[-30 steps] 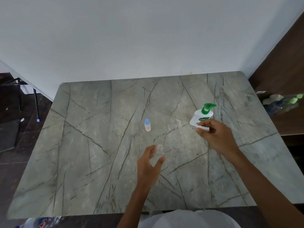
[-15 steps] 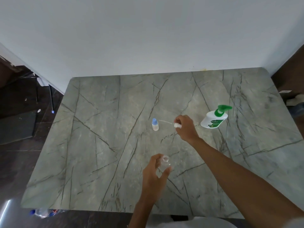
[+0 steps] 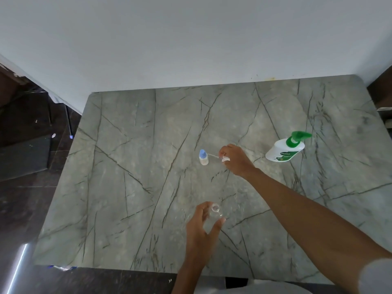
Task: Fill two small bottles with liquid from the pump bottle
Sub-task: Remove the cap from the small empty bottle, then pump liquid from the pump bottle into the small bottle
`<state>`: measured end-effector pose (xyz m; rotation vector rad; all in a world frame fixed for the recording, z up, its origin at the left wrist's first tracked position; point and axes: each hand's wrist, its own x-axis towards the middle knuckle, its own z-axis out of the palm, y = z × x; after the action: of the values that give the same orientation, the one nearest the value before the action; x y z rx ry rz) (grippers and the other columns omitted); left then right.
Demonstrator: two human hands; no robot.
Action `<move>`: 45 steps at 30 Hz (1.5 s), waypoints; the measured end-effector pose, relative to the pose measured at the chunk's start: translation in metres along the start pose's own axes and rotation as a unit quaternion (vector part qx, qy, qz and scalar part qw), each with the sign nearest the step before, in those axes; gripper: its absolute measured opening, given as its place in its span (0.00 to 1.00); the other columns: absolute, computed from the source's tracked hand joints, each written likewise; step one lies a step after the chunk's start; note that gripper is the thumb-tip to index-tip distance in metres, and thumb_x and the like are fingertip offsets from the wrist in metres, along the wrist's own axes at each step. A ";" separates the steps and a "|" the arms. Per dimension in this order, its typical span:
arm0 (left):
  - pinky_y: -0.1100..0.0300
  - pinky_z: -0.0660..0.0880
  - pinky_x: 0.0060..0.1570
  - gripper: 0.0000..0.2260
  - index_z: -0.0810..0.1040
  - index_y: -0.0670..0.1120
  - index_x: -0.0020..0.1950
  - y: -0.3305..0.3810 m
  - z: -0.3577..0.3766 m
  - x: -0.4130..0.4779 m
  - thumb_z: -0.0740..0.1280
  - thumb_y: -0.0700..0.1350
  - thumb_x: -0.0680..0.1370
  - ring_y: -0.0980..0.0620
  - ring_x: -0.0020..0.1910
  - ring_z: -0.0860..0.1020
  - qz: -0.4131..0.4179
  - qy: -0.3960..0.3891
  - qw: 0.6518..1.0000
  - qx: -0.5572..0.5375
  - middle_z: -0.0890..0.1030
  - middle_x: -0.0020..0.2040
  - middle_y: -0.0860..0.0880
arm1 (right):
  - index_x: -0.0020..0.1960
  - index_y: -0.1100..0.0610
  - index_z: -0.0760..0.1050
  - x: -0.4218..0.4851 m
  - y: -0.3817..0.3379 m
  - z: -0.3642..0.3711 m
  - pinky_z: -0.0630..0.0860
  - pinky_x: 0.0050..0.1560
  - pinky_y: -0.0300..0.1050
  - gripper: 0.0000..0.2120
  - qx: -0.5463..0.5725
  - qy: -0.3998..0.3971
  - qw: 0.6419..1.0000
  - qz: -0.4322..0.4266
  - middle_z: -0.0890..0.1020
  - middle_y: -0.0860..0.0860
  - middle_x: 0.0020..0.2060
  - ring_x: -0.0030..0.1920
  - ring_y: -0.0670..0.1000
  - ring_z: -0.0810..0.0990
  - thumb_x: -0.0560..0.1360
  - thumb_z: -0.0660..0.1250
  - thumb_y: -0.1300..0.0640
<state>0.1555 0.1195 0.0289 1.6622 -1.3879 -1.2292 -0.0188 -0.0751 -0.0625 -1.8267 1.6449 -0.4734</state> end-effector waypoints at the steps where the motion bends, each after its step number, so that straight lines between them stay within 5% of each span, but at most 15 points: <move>1: 0.57 0.74 0.62 0.15 0.75 0.55 0.56 0.000 0.000 0.000 0.74 0.45 0.73 0.60 0.56 0.78 -0.001 0.000 1.000 0.001 0.81 0.53 0.61 | 0.48 0.56 0.79 -0.001 0.002 -0.001 0.76 0.45 0.46 0.15 0.007 -0.001 1.000 0.005 0.79 0.50 0.45 0.46 0.51 0.77 0.66 0.70 0.71; 7: 0.59 0.73 0.62 0.15 0.75 0.56 0.56 0.001 0.003 -0.004 0.74 0.46 0.73 0.60 0.57 0.78 0.001 0.008 1.000 0.013 0.80 0.54 0.61 | 0.50 0.58 0.79 -0.004 0.008 -0.002 0.76 0.45 0.44 0.16 0.032 0.000 0.999 0.006 0.79 0.51 0.45 0.47 0.54 0.79 0.66 0.71 0.71; 11: 0.61 0.73 0.61 0.15 0.75 0.56 0.57 0.003 0.005 -0.007 0.74 0.46 0.73 0.60 0.57 0.78 -0.001 0.012 1.000 0.012 0.80 0.54 0.62 | 0.57 0.57 0.77 -0.015 0.000 -0.008 0.74 0.51 0.43 0.22 0.060 0.007 0.998 0.029 0.78 0.52 0.54 0.54 0.52 0.77 0.65 0.75 0.65; 15: 0.65 0.74 0.58 0.16 0.75 0.56 0.56 0.005 0.011 -0.008 0.75 0.45 0.72 0.60 0.55 0.79 0.006 0.028 1.000 0.011 0.81 0.52 0.60 | 0.56 0.57 0.77 -0.067 -0.012 -0.028 0.75 0.50 0.40 0.17 0.136 0.158 0.978 0.025 0.80 0.50 0.52 0.52 0.48 0.78 0.69 0.76 0.58; 18: 0.67 0.74 0.57 0.17 0.75 0.55 0.56 0.005 0.016 -0.010 0.75 0.43 0.71 0.62 0.54 0.79 0.010 0.040 0.999 0.015 0.81 0.51 0.59 | 0.58 0.58 0.76 -0.127 -0.011 -0.047 0.77 0.48 0.37 0.16 0.152 0.325 0.931 0.073 0.80 0.49 0.51 0.50 0.46 0.79 0.73 0.74 0.55; 23: 0.66 0.75 0.57 0.17 0.75 0.52 0.57 0.009 0.029 -0.016 0.75 0.41 0.71 0.63 0.54 0.78 0.019 0.047 0.998 0.025 0.80 0.52 0.64 | 0.64 0.60 0.69 -0.159 0.008 -0.077 0.78 0.51 0.50 0.27 0.149 0.451 0.862 0.178 0.73 0.54 0.56 0.54 0.53 0.73 0.70 0.75 0.54; 30: 0.71 0.73 0.56 0.16 0.75 0.53 0.55 0.025 0.048 -0.037 0.75 0.41 0.72 0.66 0.53 0.78 0.017 0.056 0.998 -0.005 0.80 0.52 0.65 | 0.72 0.61 0.60 -0.101 0.027 -0.093 0.69 0.58 0.49 0.49 0.143 0.410 0.857 0.277 0.64 0.60 0.67 0.65 0.60 0.64 0.61 0.80 0.43; 35: 0.62 0.74 0.58 0.17 0.76 0.56 0.55 0.021 0.058 -0.061 0.75 0.42 0.72 0.59 0.56 0.79 -0.004 0.077 0.997 -0.030 0.81 0.53 0.60 | 0.72 0.55 0.55 -0.062 0.026 -0.082 0.74 0.58 0.60 0.52 0.151 0.365 0.850 0.349 0.59 0.60 0.70 0.65 0.62 0.63 0.60 0.77 0.36; 39: 0.61 0.75 0.59 0.17 0.76 0.54 0.55 0.019 0.060 -0.079 0.75 0.40 0.71 0.58 0.55 0.80 -0.006 0.097 0.994 -0.041 0.82 0.52 0.58 | 0.71 0.55 0.57 -0.050 0.031 -0.081 0.76 0.57 0.57 0.43 0.168 0.370 0.841 0.357 0.60 0.59 0.69 0.63 0.61 0.64 0.65 0.76 0.45; 45: 0.62 0.75 0.58 0.17 0.76 0.55 0.55 0.011 0.056 -0.093 0.75 0.41 0.71 0.56 0.56 0.80 0.004 0.101 0.994 -0.043 0.82 0.52 0.57 | 0.69 0.60 0.62 -0.073 0.039 -0.075 0.76 0.53 0.45 0.35 0.183 0.399 0.861 0.258 0.64 0.59 0.65 0.56 0.57 0.72 0.65 0.70 0.63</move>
<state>0.0990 0.2121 0.0427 1.6703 -1.2013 -1.0677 -0.1077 -0.0201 -0.0220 -0.8588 2.2661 -1.3026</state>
